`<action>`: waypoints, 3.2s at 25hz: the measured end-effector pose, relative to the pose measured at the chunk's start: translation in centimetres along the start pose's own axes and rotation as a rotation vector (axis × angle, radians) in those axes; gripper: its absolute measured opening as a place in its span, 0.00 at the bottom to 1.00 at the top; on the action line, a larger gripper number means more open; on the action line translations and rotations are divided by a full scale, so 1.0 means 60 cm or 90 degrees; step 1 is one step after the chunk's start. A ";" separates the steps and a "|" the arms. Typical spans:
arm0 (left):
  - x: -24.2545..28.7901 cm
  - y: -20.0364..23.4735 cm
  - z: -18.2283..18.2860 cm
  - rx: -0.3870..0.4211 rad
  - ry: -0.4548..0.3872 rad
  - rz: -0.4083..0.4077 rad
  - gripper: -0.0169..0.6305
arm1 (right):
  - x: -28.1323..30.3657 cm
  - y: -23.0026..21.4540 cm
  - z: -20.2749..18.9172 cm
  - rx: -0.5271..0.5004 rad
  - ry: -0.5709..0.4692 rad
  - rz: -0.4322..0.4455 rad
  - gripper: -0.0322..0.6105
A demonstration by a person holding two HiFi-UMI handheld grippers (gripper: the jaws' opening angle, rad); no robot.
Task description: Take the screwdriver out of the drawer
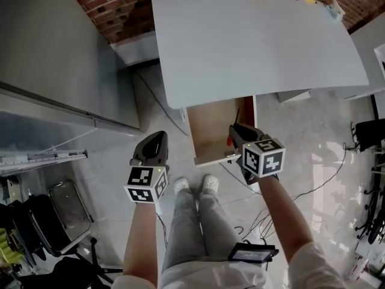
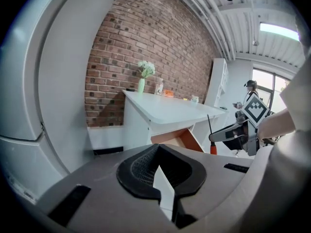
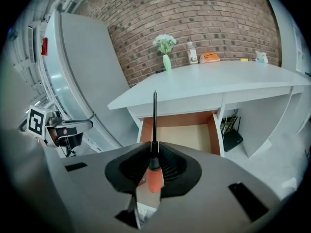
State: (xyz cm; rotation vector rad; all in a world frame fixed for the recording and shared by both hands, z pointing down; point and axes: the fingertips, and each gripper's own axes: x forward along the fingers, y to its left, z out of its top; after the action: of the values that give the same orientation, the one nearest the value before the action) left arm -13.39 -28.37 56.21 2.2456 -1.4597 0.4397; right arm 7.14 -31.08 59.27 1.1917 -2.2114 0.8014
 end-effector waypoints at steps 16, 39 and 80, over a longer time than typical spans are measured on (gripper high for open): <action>-0.109 -0.053 0.147 0.020 -0.071 -0.029 0.04 | -0.162 0.093 0.115 -0.053 -0.087 -0.002 0.14; -0.261 -0.134 0.370 0.169 -0.242 -0.045 0.04 | -0.379 0.203 0.276 -0.139 -0.301 0.016 0.14; -0.366 -0.172 0.464 0.222 -0.360 -0.050 0.04 | -0.488 0.244 0.316 -0.224 -0.418 -0.020 0.14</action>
State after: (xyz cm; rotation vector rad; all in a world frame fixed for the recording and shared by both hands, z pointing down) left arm -11.70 -21.68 19.95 2.8576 -1.6435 0.0230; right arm 6.20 -21.30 22.76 1.4342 -2.6788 -0.0295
